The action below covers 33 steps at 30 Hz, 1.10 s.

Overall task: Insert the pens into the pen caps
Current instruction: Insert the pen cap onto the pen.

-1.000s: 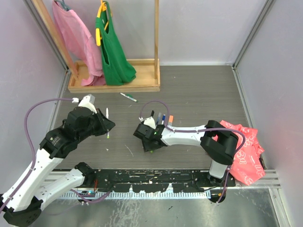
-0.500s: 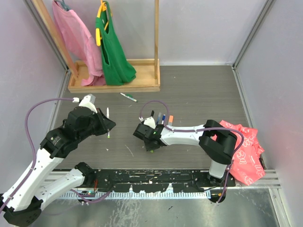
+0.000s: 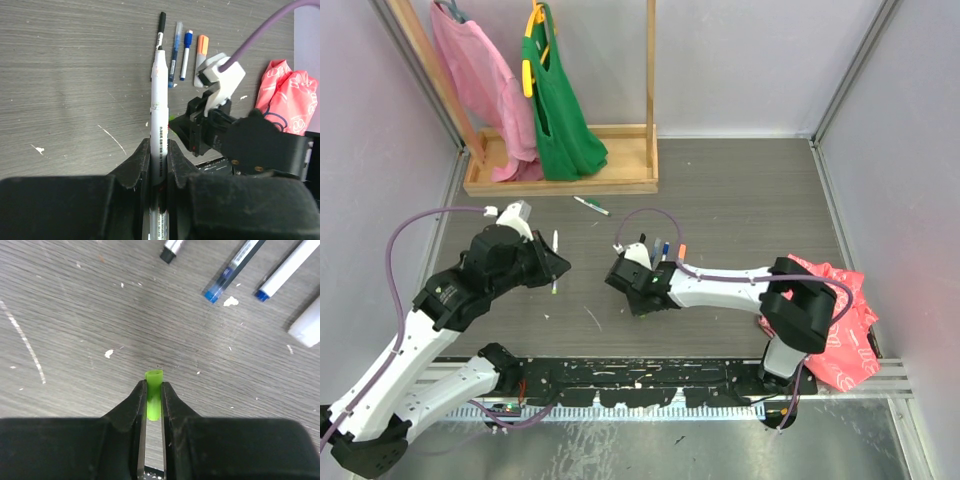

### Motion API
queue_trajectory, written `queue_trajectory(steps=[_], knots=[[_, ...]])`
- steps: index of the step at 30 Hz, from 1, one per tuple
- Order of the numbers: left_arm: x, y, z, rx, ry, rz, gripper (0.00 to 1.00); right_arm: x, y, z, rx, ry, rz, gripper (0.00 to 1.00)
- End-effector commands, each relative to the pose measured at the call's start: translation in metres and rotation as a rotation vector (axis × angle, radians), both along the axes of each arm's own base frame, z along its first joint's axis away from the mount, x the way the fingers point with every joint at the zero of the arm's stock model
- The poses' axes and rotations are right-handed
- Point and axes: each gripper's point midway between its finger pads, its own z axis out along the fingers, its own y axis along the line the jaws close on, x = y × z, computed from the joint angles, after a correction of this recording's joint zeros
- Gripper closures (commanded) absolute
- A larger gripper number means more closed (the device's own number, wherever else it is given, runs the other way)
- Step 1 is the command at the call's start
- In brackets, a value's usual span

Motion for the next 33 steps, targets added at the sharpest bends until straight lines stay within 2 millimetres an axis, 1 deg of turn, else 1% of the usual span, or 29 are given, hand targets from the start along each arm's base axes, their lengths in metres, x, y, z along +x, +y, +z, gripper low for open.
queue_trajectory(steps=[1, 4, 6, 8, 10, 15, 17, 19, 22, 25, 27, 28, 31, 33], knots=[[0.006, -0.008, 0.019, -0.037, -0.091, -0.051, 1.0, 0.019, 0.003, 0.053, 0.093, -0.143, 0.024, 1.0], [0.004, -0.011, 0.025, -0.038, -0.127, -0.092, 1.0, 0.026, -0.001, 0.072, 0.149, -0.185, 0.012, 1.0], [0.001, -0.019, 0.03, -0.056, -0.156, -0.152, 1.0, 0.031, -0.004, 0.086, 0.206, -0.219, 0.003, 1.0], [-0.001, -0.027, 0.033, -0.074, -0.165, -0.197, 1.0, 0.036, -0.001, 0.103, 0.288, -0.252, 0.02, 1.0], [-0.002, -0.032, 0.034, -0.084, -0.168, -0.226, 1.0, 0.041, -0.004, 0.118, 0.343, -0.276, 0.016, 1.0], [0.0, -0.046, 0.035, -0.116, -0.2, -0.292, 1.0, 0.056, -0.014, 0.162, 0.464, -0.387, -0.006, 1.0], [-0.001, -0.056, 0.039, -0.141, -0.235, -0.348, 1.0, 0.059, -0.013, 0.18, 0.532, -0.428, 0.006, 1.0], [0.0, -0.061, 0.037, -0.12, -0.247, -0.4, 1.0, 0.056, -0.006, 0.201, 0.617, -0.456, 0.064, 1.0], [0.003, -0.06, 0.036, -0.07, -0.257, -0.417, 1.0, 0.057, -0.007, 0.221, 0.678, -0.485, 0.079, 1.0], [0.009, -0.053, 0.042, -0.05, -0.3, -0.373, 1.0, 0.062, -0.016, 0.241, 0.73, -0.545, 0.036, 1.0], [0.009, -0.051, 0.047, -0.048, -0.321, -0.368, 1.0, 0.066, -0.021, 0.255, 0.777, -0.592, -0.001, 1.0], [0.008, -0.05, 0.05, -0.048, -0.33, -0.364, 1.0, 0.07, -0.028, 0.261, 0.789, -0.627, -0.035, 1.0], [0.004, -0.048, 0.057, -0.047, -0.377, -0.342, 1.0, 0.069, -0.033, 0.272, 0.837, -0.651, -0.054, 1.0], [0.001, -0.05, 0.06, -0.033, -0.398, -0.333, 1.0, 0.062, -0.03, 0.277, 0.849, -0.628, -0.01, 1.0]])
